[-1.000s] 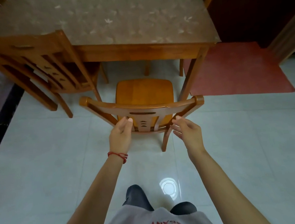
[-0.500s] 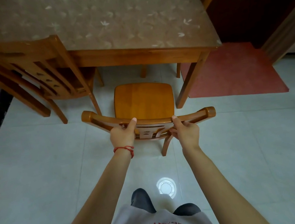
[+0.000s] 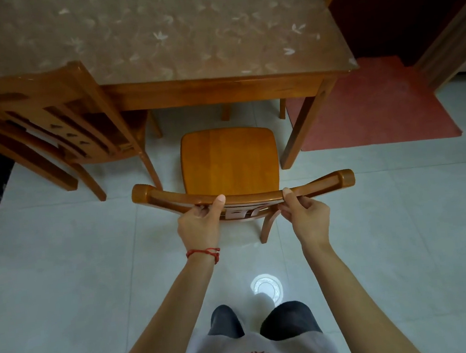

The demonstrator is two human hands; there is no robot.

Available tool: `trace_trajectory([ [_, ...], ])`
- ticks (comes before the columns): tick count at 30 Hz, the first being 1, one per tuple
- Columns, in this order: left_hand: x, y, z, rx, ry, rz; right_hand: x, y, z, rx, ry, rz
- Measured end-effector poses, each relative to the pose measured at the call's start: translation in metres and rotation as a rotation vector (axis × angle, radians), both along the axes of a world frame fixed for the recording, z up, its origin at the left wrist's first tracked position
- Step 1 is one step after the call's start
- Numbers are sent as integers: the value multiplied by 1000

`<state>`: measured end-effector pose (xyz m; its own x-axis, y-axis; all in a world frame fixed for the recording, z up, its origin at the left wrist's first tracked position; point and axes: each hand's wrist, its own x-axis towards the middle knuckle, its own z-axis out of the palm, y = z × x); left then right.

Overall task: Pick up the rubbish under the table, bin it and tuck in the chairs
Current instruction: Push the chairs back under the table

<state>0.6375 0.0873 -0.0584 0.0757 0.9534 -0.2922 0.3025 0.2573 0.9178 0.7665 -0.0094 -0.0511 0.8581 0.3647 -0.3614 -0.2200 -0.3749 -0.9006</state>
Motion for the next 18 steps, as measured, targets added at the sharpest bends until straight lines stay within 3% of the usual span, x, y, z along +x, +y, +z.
trace_trajectory([
  [18, 76, 82, -2, 54, 30, 37, 79, 83, -4, 24, -106, 74],
])
